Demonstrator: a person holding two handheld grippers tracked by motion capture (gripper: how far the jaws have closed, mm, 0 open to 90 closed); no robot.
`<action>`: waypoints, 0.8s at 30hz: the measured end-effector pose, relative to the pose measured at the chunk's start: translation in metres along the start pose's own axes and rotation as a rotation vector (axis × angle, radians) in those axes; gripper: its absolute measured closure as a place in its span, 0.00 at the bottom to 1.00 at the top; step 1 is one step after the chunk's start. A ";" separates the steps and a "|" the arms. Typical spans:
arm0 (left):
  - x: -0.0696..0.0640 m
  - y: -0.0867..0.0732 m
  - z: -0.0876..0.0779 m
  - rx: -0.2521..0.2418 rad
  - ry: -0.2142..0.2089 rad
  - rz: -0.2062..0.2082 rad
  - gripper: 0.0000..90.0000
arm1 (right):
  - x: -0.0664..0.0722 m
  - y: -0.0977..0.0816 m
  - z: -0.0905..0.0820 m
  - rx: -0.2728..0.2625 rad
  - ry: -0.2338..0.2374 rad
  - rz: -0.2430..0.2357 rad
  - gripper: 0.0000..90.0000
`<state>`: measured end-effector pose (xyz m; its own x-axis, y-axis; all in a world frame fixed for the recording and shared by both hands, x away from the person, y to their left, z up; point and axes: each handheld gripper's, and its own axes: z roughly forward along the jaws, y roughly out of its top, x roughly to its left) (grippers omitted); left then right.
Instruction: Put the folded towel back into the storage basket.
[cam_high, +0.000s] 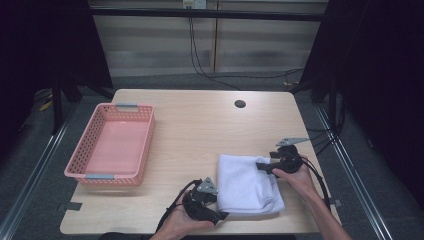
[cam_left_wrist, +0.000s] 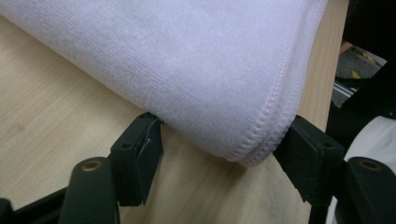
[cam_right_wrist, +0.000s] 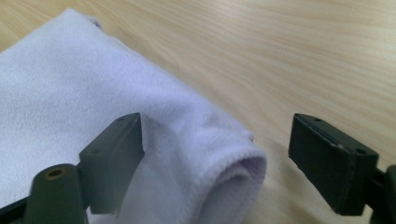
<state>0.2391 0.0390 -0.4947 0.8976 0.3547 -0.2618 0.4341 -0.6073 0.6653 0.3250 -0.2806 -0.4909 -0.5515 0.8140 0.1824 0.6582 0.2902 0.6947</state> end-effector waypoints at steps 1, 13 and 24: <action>0.000 0.001 0.001 -0.001 0.000 0.012 0.35 | 0.000 0.002 0.002 -0.003 0.005 -0.016 0.18; 0.011 0.003 -0.002 -0.002 0.022 -0.032 0.70 | 0.003 0.000 0.014 0.078 0.031 -0.045 0.19; 0.016 -0.003 -0.011 0.012 0.026 -0.035 0.64 | 0.015 0.000 0.012 0.088 0.084 -0.066 0.55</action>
<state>0.2516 0.0544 -0.4930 0.8794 0.3945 -0.2665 0.4666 -0.6026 0.6474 0.3228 -0.2625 -0.4966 -0.6334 0.7479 0.1987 0.6597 0.3876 0.6438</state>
